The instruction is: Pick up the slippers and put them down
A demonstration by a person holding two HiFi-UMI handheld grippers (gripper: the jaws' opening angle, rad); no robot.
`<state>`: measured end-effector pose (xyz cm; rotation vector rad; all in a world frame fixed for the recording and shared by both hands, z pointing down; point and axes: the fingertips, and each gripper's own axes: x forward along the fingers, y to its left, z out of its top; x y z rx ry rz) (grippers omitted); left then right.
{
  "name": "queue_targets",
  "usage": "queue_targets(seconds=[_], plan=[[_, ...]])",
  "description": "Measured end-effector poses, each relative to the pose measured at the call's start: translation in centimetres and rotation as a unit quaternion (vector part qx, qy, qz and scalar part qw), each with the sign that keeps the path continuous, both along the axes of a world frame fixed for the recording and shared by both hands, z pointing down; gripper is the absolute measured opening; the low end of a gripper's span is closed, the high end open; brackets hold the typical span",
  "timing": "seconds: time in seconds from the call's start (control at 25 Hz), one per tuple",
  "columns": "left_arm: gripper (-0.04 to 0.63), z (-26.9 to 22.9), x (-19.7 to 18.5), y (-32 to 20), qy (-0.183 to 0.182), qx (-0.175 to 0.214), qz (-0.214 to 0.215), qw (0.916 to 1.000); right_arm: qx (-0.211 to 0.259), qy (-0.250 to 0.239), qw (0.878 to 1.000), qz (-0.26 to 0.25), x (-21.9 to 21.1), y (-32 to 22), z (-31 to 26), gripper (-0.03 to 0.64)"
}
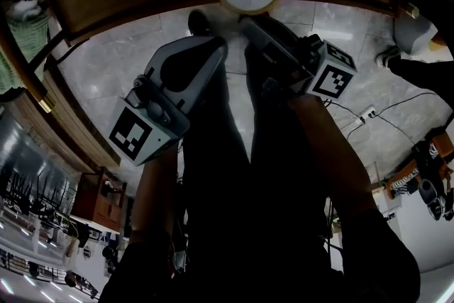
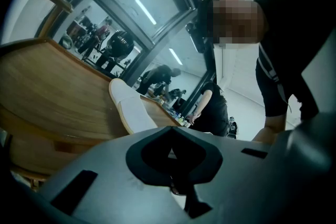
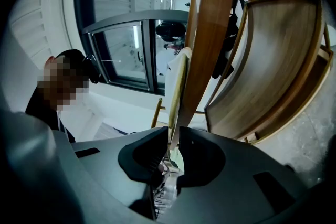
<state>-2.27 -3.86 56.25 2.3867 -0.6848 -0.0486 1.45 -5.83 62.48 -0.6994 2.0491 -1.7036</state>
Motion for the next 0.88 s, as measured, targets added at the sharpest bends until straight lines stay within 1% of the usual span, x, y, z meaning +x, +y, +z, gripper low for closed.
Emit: queue_targets(seconds=[0.12, 0.2, 0.32, 0.44, 0.48, 0.52, 0.6, 0.68, 0.8, 0.84, 0.88], plan=[[0.011, 0.0, 0.2, 0.2, -0.008, -0.003, 0.007, 0.9999, -0.011, 0.028, 1.000, -0.007, 1.1, 1.1, 0.2, 0.046], [0.011, -0.2, 0.3, 0.3, -0.015, 0.001, 0.010, 0.9998, -0.005, 0.044, 0.999, -0.009, 2.0, 1.7, -0.4, 0.046], [0.011, -1.7, 0.7, -0.4, -0.021, 0.008, 0.011, 0.9997, 0.033, 0.079, 0.996, -0.007, 3.2, 1.8, -2.9, 0.046], [0.011, -4.2, 1.5, -0.9, -0.036, 0.013, 0.011, 0.9992, 0.090, 0.135, 0.987, -0.013, 4.4, 1.5, -6.9, 0.046], [0.011, -5.4, 1.7, -1.1, -0.039, 0.017, 0.010, 0.9991, 0.118, 0.159, 0.980, -0.019, 4.5, 1.3, -8.5, 0.046], [0.011, -6.7, 1.9, -1.3, -0.040, 0.023, 0.009, 0.9989, 0.153, 0.187, 0.970, -0.028, 4.6, 1.0, -10.2, 0.046], [0.011, -9.2, 2.4, -1.9, -0.044, 0.043, 0.011, 0.9981, 0.230, 0.239, 0.942, -0.048, 4.2, 0.2, -13.7, 0.046], [0.011, -11.7, 3.0, -2.7, -0.050, 0.065, 0.016, 0.9965, 0.294, 0.269, 0.915, -0.061, 3.8, -1.0, -17.1, 0.046], [0.009, -15.4, 3.9, -2.5, -0.039, 0.084, 0.027, 0.9954, 0.361, 0.305, 0.877, -0.083, 3.3, -1.8, -21.9, 0.046], [0.009, -16.6, 4.2, -2.0, -0.033, 0.086, 0.032, 0.9953, 0.374, 0.314, 0.868, -0.088, 3.3, -1.6, -23.4, 0.046], [0.009, -17.8, 4.3, -1.3, -0.029, 0.086, 0.035, 0.9953, 0.383, 0.319, 0.862, -0.093, 3.2, -1.3, -24.9, 0.046]])
